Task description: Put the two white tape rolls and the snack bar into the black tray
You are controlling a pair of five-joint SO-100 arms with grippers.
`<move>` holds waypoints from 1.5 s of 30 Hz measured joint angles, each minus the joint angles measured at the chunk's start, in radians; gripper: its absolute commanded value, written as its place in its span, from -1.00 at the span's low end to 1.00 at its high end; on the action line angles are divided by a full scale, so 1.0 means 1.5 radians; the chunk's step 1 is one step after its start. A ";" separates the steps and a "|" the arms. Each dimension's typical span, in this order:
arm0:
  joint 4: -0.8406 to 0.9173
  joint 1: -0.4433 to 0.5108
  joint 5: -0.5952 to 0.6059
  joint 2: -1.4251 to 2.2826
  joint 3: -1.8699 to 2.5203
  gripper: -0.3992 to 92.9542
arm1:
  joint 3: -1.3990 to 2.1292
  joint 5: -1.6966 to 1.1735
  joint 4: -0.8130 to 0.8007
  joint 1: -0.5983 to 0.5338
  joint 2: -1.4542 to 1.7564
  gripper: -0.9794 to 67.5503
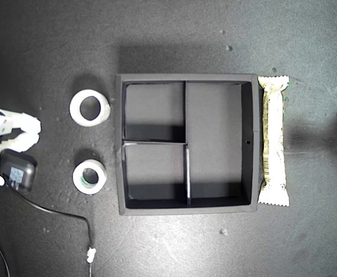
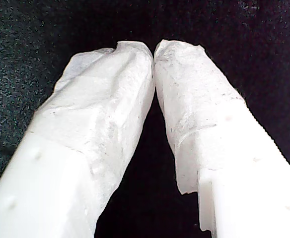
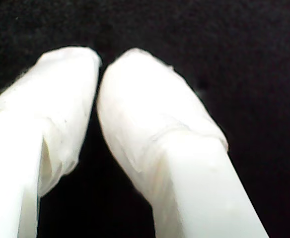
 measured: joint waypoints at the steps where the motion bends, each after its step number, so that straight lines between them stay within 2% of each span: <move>1: 0.000 0.000 0.000 0.000 0.000 -0.98 | 0.000 0.000 0.000 0.000 0.000 -0.96; 20: 0.000 0.000 0.000 0.000 0.000 -0.98 | 0.000 0.000 0.000 0.000 0.000 -0.95; 22: 0.000 0.000 0.000 0.000 0.000 -0.98 | 0.000 0.000 0.000 0.015 0.000 -0.89; 24: 0.000 0.000 0.000 0.000 0.000 -0.98 | 0.000 0.000 0.000 0.038 0.000 -0.95; 27: 0.000 0.000 -0.038 0.000 0.000 -0.98 | 0.000 0.000 0.000 0.071 0.000 -0.97; 31: 0.000 0.000 -0.088 0.000 0.000 -0.98 | 0.000 0.000 -0.002 0.076 0.000 -0.98; 34: 0.000 0.000 -0.100 0.000 0.000 -0.99 | 0.000 0.000 -0.040 0.086 -0.001 -0.98; 38: -0.010 0.000 -0.104 0.000 0.000 -0.99 | 0.000 0.000 -0.151 0.106 -0.001 -0.98; 40: -0.029 0.018 -0.127 0.000 0.000 -0.99 | 0.000 0.000 -0.216 0.117 -0.001 -0.98; 43: -0.075 0.086 -0.214 0.000 0.000 -0.99 | 0.000 0.000 -0.309 0.132 -0.001 -0.98; 45: -0.136 0.114 -0.192 0.000 0.000 -0.99 | 0.000 0.000 -0.369 0.138 -0.001 -0.98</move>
